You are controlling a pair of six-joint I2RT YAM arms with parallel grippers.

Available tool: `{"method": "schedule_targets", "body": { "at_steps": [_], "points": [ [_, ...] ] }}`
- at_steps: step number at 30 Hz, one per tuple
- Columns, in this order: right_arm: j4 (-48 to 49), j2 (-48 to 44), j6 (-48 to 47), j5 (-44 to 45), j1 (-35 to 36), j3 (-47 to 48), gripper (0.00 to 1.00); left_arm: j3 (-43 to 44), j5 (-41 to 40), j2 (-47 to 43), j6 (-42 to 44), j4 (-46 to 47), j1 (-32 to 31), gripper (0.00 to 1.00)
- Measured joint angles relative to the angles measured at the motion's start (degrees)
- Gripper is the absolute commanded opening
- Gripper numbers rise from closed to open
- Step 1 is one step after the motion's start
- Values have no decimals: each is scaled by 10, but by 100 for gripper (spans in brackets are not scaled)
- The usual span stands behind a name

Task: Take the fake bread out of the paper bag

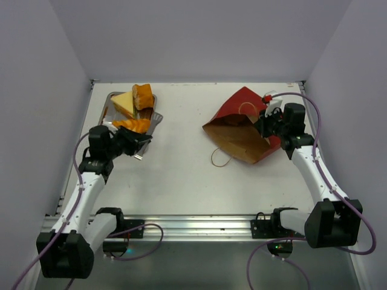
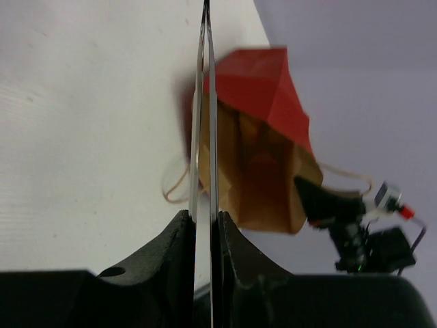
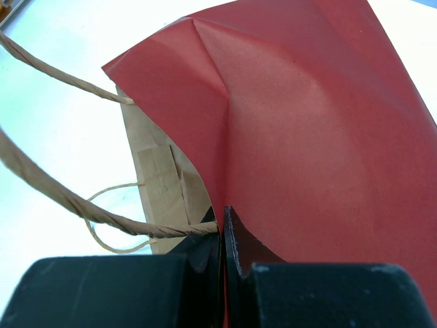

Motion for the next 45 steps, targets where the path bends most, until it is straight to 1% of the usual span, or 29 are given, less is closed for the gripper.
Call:
{"method": "schedule_targets", "body": {
  "at_steps": [3,6,9,12,14,18,20,21,24,26,32,36,45],
  "points": [
    [-4,0,-8,-4,0,1,0,1,20,29,18,39,-97,18],
    [-7,0,-12,-5,0,3,0,0,17,49,31,81,-192,18],
    [-10,0,-14,-5,0,5,0,-7,8,78,33,144,-280,19],
    [-14,0,-16,-10,0,5,0,-9,-3,136,33,206,-346,18],
    [-17,0,-16,-13,-2,5,0,-9,-8,182,33,239,-372,18],
    [-20,0,-16,-17,-7,5,0,1,-21,242,45,248,-389,21],
    [-21,0,-16,-18,-9,5,1,15,-28,266,49,255,-390,24],
    [-21,0,-16,-18,-10,5,0,26,-31,281,50,263,-390,25],
    [-21,0,-16,-20,-11,5,0,59,-41,337,51,305,-390,33],
    [-21,0,-16,-20,-11,5,0,82,-49,374,50,321,-390,34],
    [-21,0,-16,-22,-11,5,1,145,-73,475,34,347,-390,41],
    [-21,0,-16,-22,-11,5,1,163,-89,515,12,361,-390,44],
    [-22,0,-17,-31,-11,5,1,171,-109,562,-49,398,-386,46]
  ]
}}
